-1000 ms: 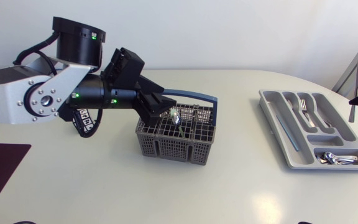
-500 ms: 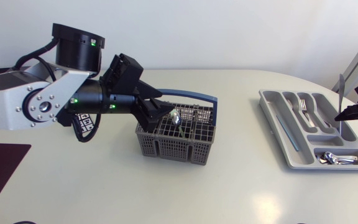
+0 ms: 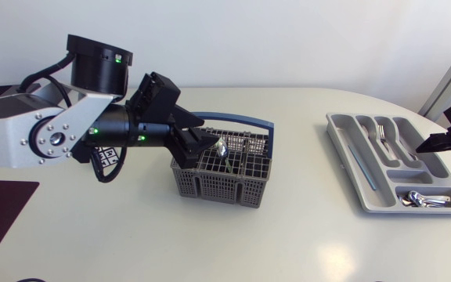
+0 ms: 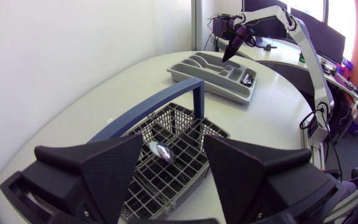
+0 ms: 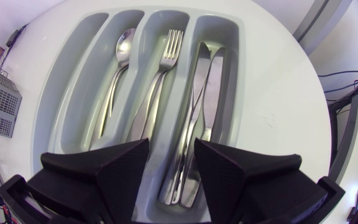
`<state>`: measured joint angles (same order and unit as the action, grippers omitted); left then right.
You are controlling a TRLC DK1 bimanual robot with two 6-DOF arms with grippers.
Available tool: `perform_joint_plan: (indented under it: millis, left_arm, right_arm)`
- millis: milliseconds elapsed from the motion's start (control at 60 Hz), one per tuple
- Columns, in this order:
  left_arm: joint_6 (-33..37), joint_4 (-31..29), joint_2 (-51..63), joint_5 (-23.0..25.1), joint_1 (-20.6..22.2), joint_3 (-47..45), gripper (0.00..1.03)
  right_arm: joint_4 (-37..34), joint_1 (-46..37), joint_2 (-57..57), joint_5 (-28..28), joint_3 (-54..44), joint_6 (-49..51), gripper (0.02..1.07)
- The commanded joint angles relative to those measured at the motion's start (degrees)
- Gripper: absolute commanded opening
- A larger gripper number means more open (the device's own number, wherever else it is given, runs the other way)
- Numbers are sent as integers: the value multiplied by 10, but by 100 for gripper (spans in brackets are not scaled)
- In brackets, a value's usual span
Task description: Transfer all utensils from the basket to the drawer tray.
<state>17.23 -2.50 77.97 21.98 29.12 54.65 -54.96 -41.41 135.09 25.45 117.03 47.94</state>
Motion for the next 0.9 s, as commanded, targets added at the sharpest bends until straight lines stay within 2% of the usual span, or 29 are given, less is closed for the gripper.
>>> perform_joint_plan:
  millis: [0,117,183,400,633,883]
  left_arm:
    - [14,5,-8,-1,2,-21,70]
    - [25,12,-3,-4,5,-29,70]
    - [26,13,4,-15,6,-27,70]
    - [23,21,31,-19,22,-31,69]
    - [-41,25,72,-25,23,-6,51]
    - [-75,14,111,-26,18,28,49]
  right_arm:
    - [22,-1,-76,7,-68,-2,72]
    - [53,15,-161,28,-171,20,72]
    - [73,30,-207,28,-224,22,76]
    - [107,86,-316,38,-355,23,76]
    - [143,153,-397,36,-468,10,77]
    - [175,229,-454,30,-558,-29,79]
